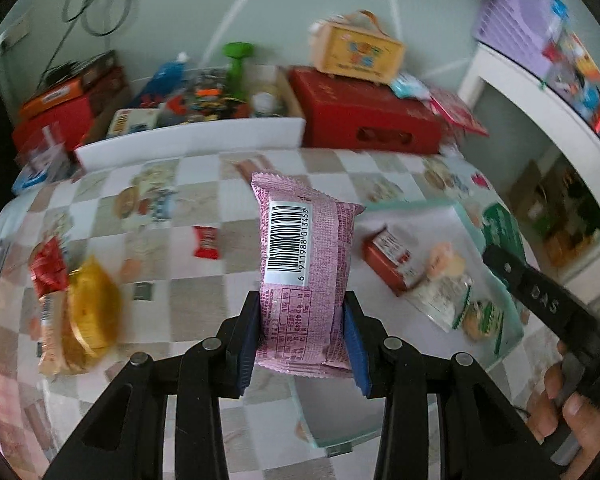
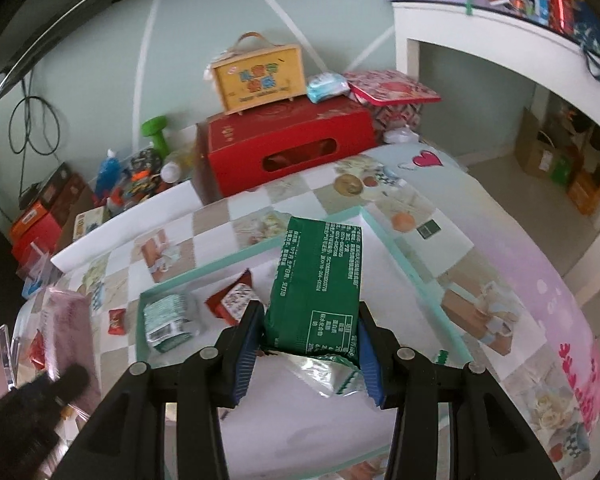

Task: Organize snacks
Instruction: 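Carry pink pack with left tool while right tool carries green biscuit pack to tray, then open left tool over tray while right tool releases green biscuit pack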

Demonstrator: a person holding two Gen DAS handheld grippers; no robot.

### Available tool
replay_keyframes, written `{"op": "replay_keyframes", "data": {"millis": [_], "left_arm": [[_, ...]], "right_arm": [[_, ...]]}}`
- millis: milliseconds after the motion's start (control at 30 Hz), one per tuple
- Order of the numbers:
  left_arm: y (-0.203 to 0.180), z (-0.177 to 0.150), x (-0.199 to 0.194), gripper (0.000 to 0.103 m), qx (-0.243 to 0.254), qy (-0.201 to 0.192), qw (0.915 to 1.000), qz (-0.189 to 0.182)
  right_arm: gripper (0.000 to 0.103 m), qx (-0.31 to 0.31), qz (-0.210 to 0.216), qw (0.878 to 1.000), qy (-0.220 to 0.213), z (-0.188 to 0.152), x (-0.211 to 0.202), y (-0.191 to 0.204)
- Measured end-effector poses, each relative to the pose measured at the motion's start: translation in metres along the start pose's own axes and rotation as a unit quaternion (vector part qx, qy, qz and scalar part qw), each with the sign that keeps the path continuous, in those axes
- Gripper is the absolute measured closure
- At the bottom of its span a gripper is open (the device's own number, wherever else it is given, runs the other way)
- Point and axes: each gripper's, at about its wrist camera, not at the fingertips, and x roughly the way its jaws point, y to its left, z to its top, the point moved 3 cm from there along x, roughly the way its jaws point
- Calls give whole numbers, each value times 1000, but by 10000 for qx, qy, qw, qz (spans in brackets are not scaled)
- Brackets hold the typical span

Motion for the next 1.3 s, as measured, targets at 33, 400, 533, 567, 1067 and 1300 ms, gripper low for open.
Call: {"op": "replay_keyframes", "data": {"millis": [33, 400, 533, 567, 1067, 1300], "left_arm": [[-7, -1, 5, 62, 78, 30, 10000, -24], [-30, -3, 33, 62, 219, 38, 9996, -147], [-31, -1, 38, 62, 199, 2, 9996, -181], [-32, -1, 40, 62, 208, 2, 9996, -185], [-30, -2, 40, 39, 112, 158, 9993, -326], [-17, -2, 34, 33, 69, 128, 9998, -100]], "right_arm": [[55, 5, 3, 10000, 23, -1, 1, 0], [55, -45, 107, 9996, 244, -7, 18, 2], [55, -143, 171, 9994, 275, -8, 20, 9], [55, -170, 187, 9993, 284, -8, 20, 12], [54, -251, 222, 9989, 340, -11, 22, 19], [48, -317, 195, 9988, 324, -10, 21, 23]]}}
